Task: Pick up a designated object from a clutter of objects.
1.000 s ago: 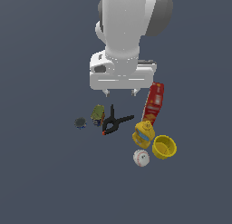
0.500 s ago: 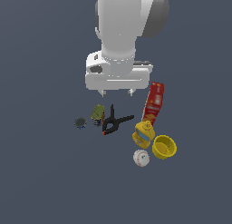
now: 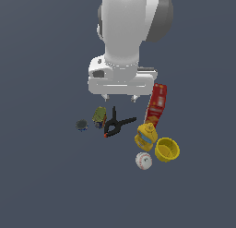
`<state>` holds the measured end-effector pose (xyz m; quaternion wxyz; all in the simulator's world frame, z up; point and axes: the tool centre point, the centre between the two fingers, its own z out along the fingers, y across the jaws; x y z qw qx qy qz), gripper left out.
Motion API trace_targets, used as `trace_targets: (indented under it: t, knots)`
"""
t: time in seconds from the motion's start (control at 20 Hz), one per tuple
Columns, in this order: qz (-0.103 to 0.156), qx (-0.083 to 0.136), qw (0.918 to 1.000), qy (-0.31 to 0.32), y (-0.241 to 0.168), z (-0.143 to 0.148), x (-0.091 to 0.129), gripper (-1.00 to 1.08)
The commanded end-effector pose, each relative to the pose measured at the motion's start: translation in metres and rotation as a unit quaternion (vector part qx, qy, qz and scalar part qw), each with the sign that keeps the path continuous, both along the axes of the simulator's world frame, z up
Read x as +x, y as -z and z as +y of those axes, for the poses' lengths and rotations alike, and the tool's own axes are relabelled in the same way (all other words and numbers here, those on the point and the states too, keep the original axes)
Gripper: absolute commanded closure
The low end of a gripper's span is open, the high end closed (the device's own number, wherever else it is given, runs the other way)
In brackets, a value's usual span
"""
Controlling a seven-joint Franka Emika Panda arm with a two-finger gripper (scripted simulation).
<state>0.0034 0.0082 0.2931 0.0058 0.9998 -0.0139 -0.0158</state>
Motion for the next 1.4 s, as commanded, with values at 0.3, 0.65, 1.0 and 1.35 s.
trace_targets:
  t: [0.3, 0.65, 1.0, 1.35]
  knots:
    - [-0.002, 0.001, 0.9971, 0.076, 0.014, 0.010, 0.019, -0.92]
    - [-0.004, 0.001, 0.9872, 0.160, 0.032, 0.021, 0.040, -0.92]
    - [-0.005, 0.000, 0.9702, 0.242, 0.052, 0.032, 0.060, -0.92]
    - [-0.007, 0.000, 0.9462, 0.323, 0.073, 0.045, 0.078, -0.92]
